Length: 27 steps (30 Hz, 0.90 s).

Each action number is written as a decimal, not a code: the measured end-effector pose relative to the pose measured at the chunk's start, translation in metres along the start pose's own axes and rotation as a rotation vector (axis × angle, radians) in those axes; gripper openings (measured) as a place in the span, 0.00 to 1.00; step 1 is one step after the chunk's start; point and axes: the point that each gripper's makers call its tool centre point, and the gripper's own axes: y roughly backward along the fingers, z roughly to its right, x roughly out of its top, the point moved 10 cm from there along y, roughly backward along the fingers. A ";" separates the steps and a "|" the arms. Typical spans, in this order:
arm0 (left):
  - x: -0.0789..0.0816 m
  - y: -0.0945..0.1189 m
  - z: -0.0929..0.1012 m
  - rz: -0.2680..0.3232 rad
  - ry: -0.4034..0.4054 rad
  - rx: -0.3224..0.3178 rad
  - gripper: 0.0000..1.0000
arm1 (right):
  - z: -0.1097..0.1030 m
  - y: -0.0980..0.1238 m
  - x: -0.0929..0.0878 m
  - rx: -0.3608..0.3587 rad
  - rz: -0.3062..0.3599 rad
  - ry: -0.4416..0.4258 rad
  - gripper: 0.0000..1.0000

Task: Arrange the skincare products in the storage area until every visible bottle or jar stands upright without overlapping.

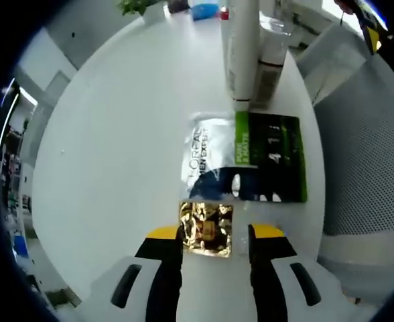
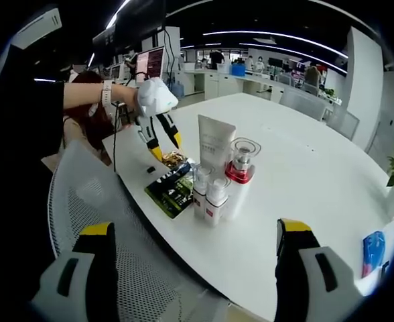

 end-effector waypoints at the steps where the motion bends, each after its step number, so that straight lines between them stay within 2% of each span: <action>1: 0.000 0.002 0.001 0.010 0.013 0.012 0.37 | 0.000 -0.001 0.000 0.003 -0.001 0.003 1.00; 4: 0.000 0.008 0.004 0.034 0.033 0.033 0.40 | -0.001 -0.002 0.001 0.009 -0.001 0.010 1.00; 8: -0.003 0.014 0.009 0.096 0.109 0.054 0.42 | -0.003 -0.003 0.003 0.020 0.001 0.019 1.00; 13: -0.006 0.022 0.015 0.122 0.138 0.093 0.49 | -0.003 -0.003 0.004 0.021 -0.003 0.030 1.00; 17: -0.009 0.032 0.016 0.156 0.203 0.177 0.55 | -0.003 -0.003 0.006 0.022 -0.004 0.041 1.00; 21: -0.010 0.042 0.022 0.205 0.258 0.194 0.60 | -0.003 -0.003 0.006 0.024 -0.005 0.046 1.00; 27: -0.011 0.053 0.034 0.238 0.275 0.223 0.63 | -0.004 -0.002 0.006 0.025 0.000 0.050 1.00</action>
